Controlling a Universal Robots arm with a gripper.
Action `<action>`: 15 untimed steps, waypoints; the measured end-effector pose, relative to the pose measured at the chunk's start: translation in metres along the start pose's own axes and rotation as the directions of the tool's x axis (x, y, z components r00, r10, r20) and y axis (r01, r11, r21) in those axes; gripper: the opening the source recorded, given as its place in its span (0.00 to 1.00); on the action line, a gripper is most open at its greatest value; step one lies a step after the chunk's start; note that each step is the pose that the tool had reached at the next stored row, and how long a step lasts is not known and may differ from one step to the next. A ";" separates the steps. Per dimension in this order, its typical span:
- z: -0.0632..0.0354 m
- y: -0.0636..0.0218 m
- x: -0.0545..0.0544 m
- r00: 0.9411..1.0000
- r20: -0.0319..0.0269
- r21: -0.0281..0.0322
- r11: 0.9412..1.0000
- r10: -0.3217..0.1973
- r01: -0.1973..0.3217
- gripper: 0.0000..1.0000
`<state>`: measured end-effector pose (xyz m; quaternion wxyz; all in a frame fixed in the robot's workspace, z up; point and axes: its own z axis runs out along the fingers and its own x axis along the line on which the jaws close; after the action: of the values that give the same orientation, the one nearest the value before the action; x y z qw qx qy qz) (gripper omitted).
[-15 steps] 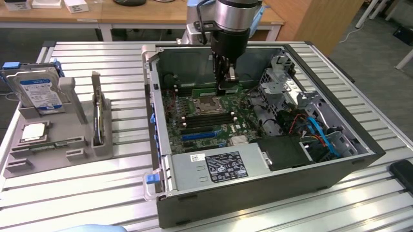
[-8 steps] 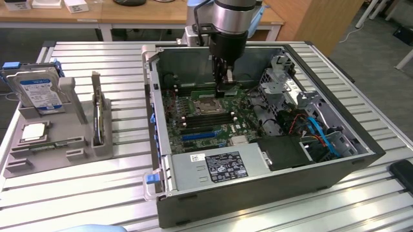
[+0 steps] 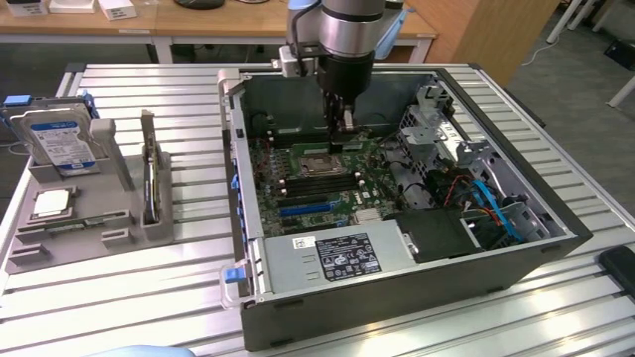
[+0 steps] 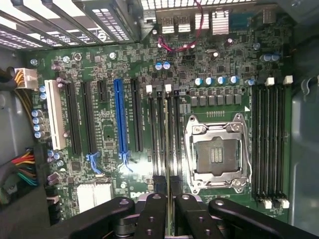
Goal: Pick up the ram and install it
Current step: 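Insert the ram into the slot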
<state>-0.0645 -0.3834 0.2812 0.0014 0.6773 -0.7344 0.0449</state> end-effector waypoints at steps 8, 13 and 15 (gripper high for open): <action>0.0068 0.0084 0.000 1.000 -0.003 0.035 0.999 -0.001 0.001 0.14; 0.0128 0.0125 0.000 1.000 -0.002 0.045 0.999 -0.005 0.005 0.14; 0.0150 0.0138 0.000 1.000 -0.002 0.048 0.999 -0.005 0.005 0.14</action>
<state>-0.0774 -0.3828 0.2653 -0.0139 0.6791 -0.7312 0.0632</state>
